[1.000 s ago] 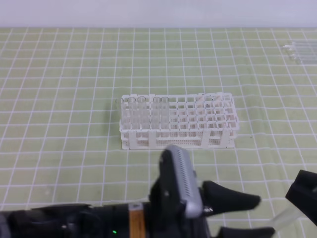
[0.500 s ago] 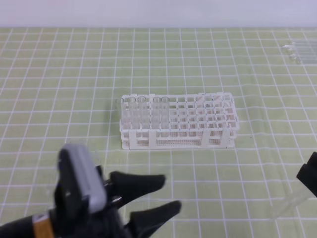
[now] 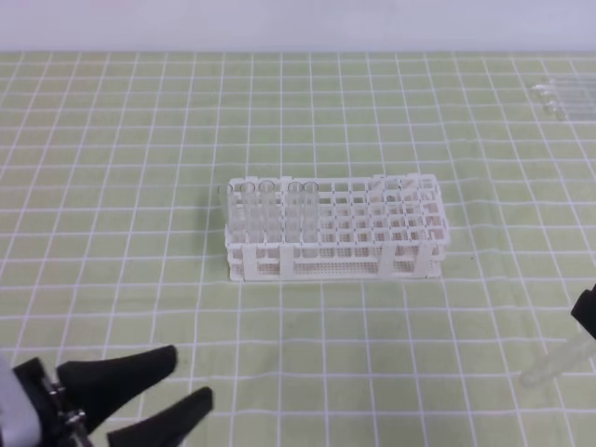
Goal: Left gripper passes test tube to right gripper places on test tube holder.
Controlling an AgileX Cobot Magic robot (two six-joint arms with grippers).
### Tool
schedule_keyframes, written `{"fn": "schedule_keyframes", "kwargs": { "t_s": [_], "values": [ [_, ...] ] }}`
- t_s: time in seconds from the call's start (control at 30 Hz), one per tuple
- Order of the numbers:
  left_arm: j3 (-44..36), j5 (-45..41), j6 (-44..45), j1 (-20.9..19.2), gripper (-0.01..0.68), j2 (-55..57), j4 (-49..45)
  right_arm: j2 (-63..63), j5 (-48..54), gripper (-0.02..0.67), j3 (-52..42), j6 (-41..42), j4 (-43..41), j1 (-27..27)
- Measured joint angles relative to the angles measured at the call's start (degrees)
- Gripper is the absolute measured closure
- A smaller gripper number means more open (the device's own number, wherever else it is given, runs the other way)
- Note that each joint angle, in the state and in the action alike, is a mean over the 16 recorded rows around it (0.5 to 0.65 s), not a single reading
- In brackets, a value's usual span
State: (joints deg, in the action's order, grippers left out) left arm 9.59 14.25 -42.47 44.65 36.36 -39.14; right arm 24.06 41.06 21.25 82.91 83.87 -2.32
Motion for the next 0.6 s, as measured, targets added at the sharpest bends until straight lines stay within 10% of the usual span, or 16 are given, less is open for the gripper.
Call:
{"fn": "schedule_keyframes", "kwargs": {
  "t_s": [0.6],
  "values": [
    [-0.27,-20.85,-3.16,0.09,0.314,-7.69,0.06,0.00,-0.96,0.528,0.00,0.18,0.26,0.00]
  ]
}}
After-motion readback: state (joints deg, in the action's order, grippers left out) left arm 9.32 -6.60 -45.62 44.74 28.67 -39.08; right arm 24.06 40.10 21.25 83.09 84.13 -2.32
